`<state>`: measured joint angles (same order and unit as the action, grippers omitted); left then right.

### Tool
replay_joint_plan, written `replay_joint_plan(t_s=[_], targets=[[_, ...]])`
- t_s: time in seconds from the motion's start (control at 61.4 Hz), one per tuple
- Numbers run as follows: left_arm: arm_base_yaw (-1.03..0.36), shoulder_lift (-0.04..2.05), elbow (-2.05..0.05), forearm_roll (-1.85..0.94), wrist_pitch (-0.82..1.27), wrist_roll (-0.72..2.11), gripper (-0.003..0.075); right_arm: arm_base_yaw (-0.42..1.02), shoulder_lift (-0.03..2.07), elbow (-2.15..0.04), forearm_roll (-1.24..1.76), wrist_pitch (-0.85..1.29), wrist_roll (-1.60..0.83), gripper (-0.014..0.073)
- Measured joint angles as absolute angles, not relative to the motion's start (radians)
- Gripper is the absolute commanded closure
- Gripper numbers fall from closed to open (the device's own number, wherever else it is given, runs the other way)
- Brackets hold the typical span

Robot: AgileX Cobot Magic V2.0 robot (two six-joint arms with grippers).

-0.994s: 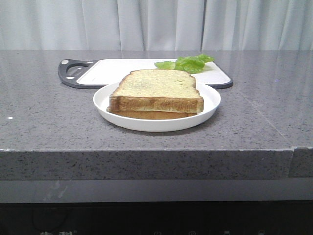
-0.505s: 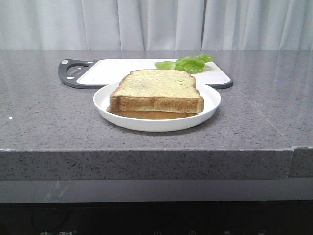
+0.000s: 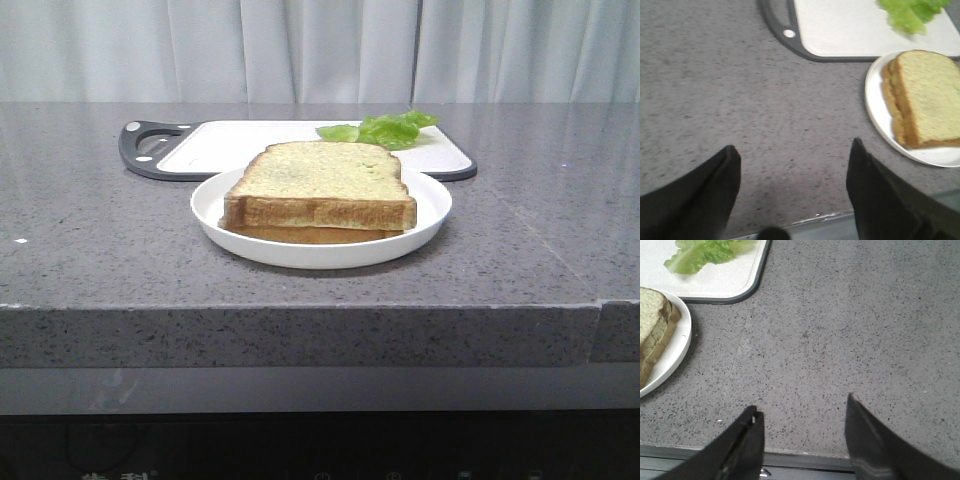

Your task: Left arm grabs bread, right arm adds lettuce

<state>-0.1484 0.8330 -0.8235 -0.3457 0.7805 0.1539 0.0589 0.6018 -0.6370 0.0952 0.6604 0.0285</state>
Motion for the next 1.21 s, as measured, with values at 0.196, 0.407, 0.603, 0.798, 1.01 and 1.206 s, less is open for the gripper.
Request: replay_joint_plan(t_s=[0.196, 0.407, 0.603, 0.798, 1.01, 1.206], targets=[[-0.28, 1.017, -0.931, -0.408, 0.798, 0.185, 0.0303, 0.059, 0.602, -0.637, 0.095, 0.66, 0.028, 0.0188], [-0.401, 1.234, -1.06, -0.466, 0.823, 0.187, 0.0303, 0.059, 0.602, -0.637, 0.095, 0.66, 0.028, 0.0188], [-0.44, 1.459, -1.214, -0.549, 0.898, 0.187, 0.0303, 0.059, 0.602, -0.637, 0.095, 0.66, 0.028, 0.0188], [-0.44, 1.635, -1.322, -0.592, 0.926, 0.187, 0.0303, 0.059, 0.602, -0.637, 0.095, 0.66, 0.028, 0.0188], [-0.44, 1.734, -1.364, -0.645, 0.933, 0.187, 0.0304, 0.059, 0.602, -0.637, 0.095, 0.66, 0.028, 0.0188], [-0.44, 1.758, -1.364, -0.661, 0.933, 0.187, 0.0464, 0.059, 0.602, -0.637, 0.095, 0.66, 0.028, 0.0188]])
